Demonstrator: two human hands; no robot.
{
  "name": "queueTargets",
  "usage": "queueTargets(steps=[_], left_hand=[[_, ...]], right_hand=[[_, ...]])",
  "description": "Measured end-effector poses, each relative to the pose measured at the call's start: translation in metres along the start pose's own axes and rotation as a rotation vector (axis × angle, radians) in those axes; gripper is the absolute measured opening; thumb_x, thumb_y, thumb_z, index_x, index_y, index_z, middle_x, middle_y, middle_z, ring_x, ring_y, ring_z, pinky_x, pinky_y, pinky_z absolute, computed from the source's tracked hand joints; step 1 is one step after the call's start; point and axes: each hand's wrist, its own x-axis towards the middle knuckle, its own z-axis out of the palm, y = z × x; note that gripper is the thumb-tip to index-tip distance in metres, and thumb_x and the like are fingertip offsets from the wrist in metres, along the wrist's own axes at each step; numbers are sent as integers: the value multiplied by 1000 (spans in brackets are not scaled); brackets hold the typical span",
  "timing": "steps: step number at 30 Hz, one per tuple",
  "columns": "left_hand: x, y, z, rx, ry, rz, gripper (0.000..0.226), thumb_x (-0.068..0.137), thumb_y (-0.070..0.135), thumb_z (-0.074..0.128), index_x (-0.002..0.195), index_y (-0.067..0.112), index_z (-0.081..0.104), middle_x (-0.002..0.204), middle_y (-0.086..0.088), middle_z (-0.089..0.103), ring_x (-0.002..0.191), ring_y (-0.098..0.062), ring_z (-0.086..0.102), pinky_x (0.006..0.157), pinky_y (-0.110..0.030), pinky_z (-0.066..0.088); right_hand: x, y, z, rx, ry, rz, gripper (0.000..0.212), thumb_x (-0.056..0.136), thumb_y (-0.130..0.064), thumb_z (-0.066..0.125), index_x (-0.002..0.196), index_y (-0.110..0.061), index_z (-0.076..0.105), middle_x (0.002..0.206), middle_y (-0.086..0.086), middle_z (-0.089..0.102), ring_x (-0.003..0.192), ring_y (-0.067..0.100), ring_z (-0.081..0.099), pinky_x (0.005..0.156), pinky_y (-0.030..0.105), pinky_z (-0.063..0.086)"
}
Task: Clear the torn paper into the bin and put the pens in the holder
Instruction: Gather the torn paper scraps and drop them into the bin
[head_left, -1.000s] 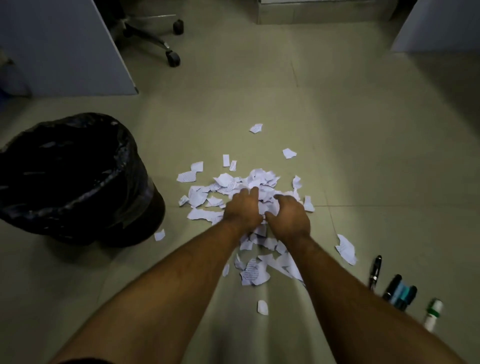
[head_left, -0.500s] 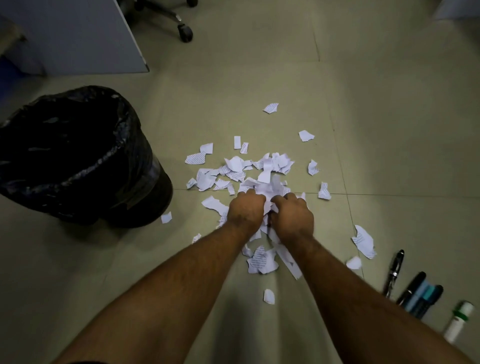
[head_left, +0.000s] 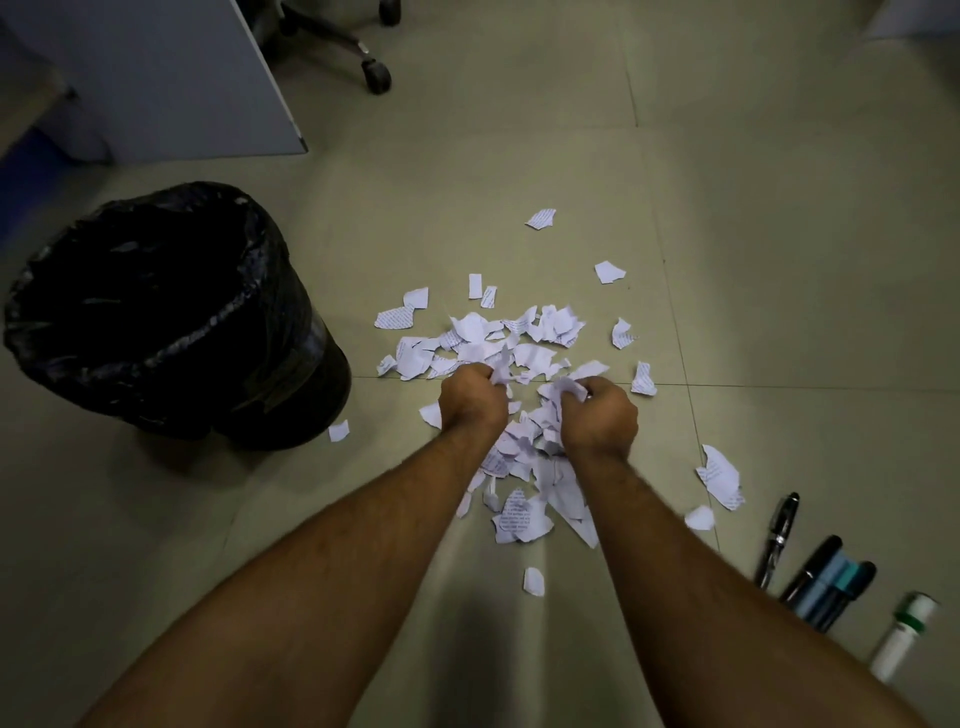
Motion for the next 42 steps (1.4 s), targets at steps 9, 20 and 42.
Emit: queueTargets(steps=[9,20,42], left_hand=[[12,51,-116,-188,10,37,18,77,22,74,78,6,68,79,-14,73,71,-33,72,70,-45,62],[25,8,-333,35,382,-10,40,91,49,57,88,11,71,88,-12,70,85,-34,66,66,-28,42],[26,53,-286,90,246,237,19,77,19,63,93,23,71,101,-1,73,97,-24,67,78,-27,52]], right_hand=[[-38,-117,-25,295,1,-57,10,83,-18,67,78,-11,70,78,11,70,73,27,60,65,25,39],[-131,-310,40,417,-191,-429,15,86,-25,66,74,-17,67,64,-4,59,62,16,52,59,23,34],[-78,-301,25,371,-74,-320,19,83,-18,61,98,-21,73,89,-3,74,86,16,67,74,23,46]])
